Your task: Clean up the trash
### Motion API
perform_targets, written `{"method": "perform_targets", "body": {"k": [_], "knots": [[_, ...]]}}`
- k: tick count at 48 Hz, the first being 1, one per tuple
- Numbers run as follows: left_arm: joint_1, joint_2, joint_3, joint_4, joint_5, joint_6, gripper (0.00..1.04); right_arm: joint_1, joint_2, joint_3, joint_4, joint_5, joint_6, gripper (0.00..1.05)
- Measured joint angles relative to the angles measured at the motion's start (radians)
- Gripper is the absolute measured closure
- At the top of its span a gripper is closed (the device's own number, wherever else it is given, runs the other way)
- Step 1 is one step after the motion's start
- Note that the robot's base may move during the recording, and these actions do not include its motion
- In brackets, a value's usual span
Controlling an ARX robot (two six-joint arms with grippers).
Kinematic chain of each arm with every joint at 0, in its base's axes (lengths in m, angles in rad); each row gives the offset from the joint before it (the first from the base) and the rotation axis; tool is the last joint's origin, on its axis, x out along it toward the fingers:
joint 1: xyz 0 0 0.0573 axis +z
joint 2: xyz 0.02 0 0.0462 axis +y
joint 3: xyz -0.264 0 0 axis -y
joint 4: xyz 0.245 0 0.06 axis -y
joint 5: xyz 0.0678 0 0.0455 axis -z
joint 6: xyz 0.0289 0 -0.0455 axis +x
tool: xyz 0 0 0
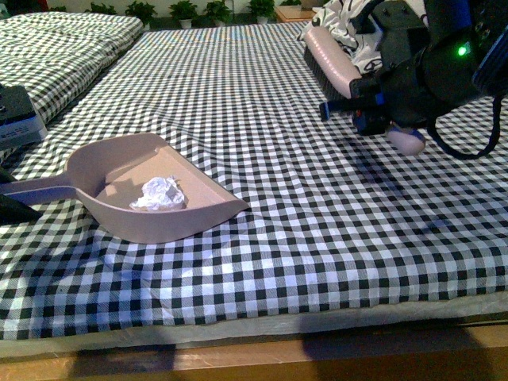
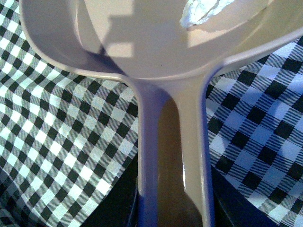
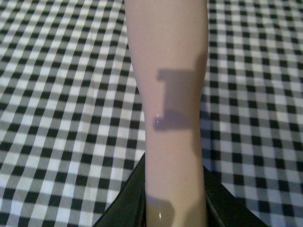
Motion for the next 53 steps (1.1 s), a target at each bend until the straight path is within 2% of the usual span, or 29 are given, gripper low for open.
{"method": "perform_targets", "body": {"k": [25, 30, 34, 41, 53], "knots": [[0.000, 0.000, 0.000, 0.001, 0.002, -0.001, 0.78, -0.053, -0.106, -0.025, -0.004, -0.058, 0.034, 0.85], [0.002, -0.002, -0.049, 0.156, 0.073, -0.117, 0.78, -0.058, -0.107, -0.034, -0.003, -0.060, 0.034, 0.85], [0.002, -0.002, -0.063, 0.237, 0.079, -0.256, 0.78, -0.060, -0.107, -0.038, -0.003, -0.062, 0.034, 0.85], [0.000, -0.005, -0.063, 0.248, 0.084, -0.361, 0.78, -0.062, -0.109, -0.038, -0.003, -0.068, 0.036, 0.85], [-0.002, -0.006, -0.063, 0.258, 0.080, -0.434, 0.78, -0.066, -0.117, -0.040, 0.001, -0.073, 0.045, 0.85]]}}
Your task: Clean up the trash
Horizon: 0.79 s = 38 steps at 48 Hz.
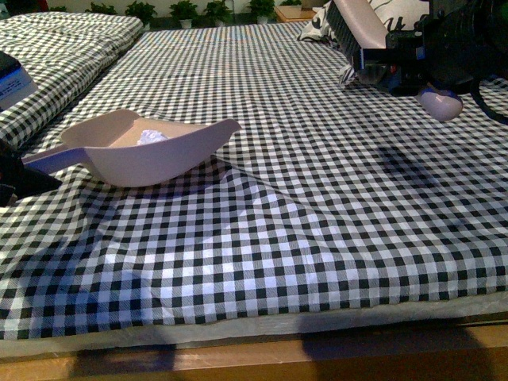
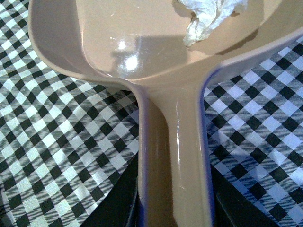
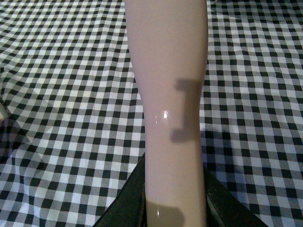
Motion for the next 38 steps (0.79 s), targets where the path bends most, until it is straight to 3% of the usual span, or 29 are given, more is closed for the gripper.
{"method": "perform_targets", "body": {"k": [6, 16, 27, 38], "knots": [[-0.002, -0.004, 0.001, 0.040, -0.052, -0.020, 0.78, -0.008, -0.021, -0.018, 0.001, -0.001, 0.011, 0.85], [0.009, -0.040, 0.008, 0.200, -0.299, -0.019, 0.78, -0.035, -0.131, -0.092, 0.001, 0.019, 0.038, 0.85], [0.048, -0.161, 0.001, 0.304, -0.482, -0.116, 0.78, -0.084, -0.281, -0.175, 0.001, 0.004, 0.061, 0.85], [0.057, -0.414, -0.066, 0.263, -0.517, -0.233, 0.78, -0.120, -0.461, -0.241, -0.026, -0.056, 0.084, 0.85]]}}
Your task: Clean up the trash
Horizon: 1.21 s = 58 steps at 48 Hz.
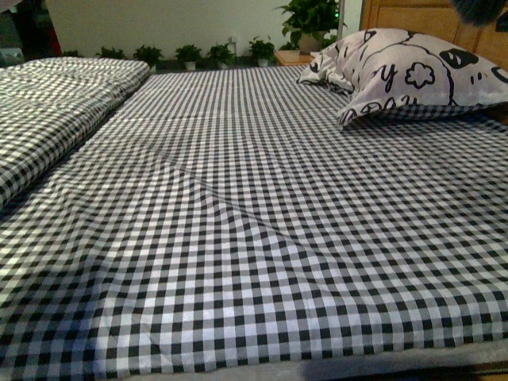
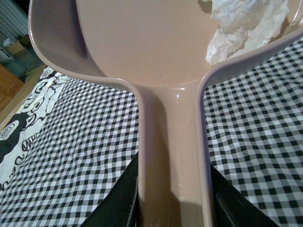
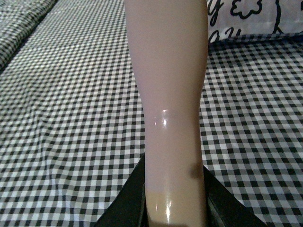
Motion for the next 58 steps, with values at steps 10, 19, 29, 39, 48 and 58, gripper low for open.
{"method": "perform_targets", "body": {"k": [10, 19, 29, 39, 48, 58], "knots": [[-0.008, -0.286, -0.082, -0.163, 0.023, -0.091, 0.78, -0.043, -0.185, -0.060, -0.059, -0.052, 0.035, 0.85], [-0.003, -0.520, -0.124, -0.333, 0.067, -0.131, 0.78, -0.089, -0.328, -0.089, -0.122, -0.117, 0.072, 0.85], [-0.008, -0.659, -0.171, -0.441, 0.079, -0.143, 0.78, -0.123, -0.417, -0.096, -0.171, -0.163, 0.111, 0.85], [-0.039, -0.809, -0.216, -0.558, 0.079, -0.171, 0.78, -0.144, -0.527, -0.097, -0.231, -0.219, 0.136, 0.85], [-0.056, -0.877, -0.240, -0.620, 0.071, -0.190, 0.78, -0.148, -0.563, -0.100, -0.251, -0.227, 0.138, 0.85], [-0.072, -0.907, -0.258, -0.642, 0.068, -0.206, 0.78, -0.147, -0.581, -0.110, -0.256, -0.227, 0.141, 0.85]]}}
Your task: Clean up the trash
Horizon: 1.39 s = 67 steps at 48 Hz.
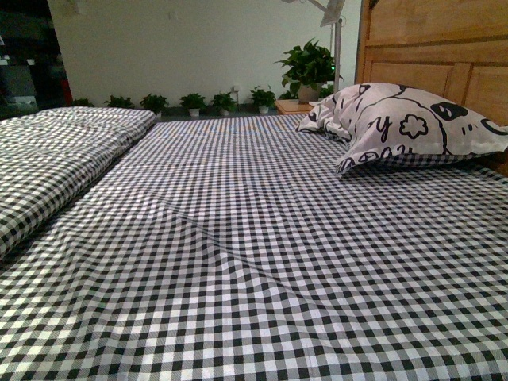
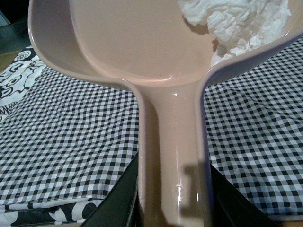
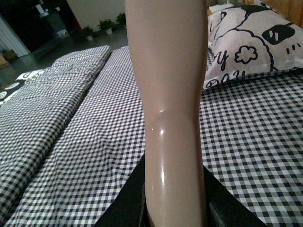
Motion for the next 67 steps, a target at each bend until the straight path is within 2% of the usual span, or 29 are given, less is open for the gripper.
{"method": "perform_targets", "body": {"k": [19, 67], "knots": [[0.000, -0.003, -0.005, -0.004, 0.029, -0.026, 0.78, 0.006, 0.000, 0.000, -0.018, 0.004, -0.001, 0.85], [0.000, -0.003, -0.005, -0.004, 0.029, -0.033, 0.78, 0.006, 0.000, 0.000, -0.018, 0.004, -0.001, 0.85]]}}
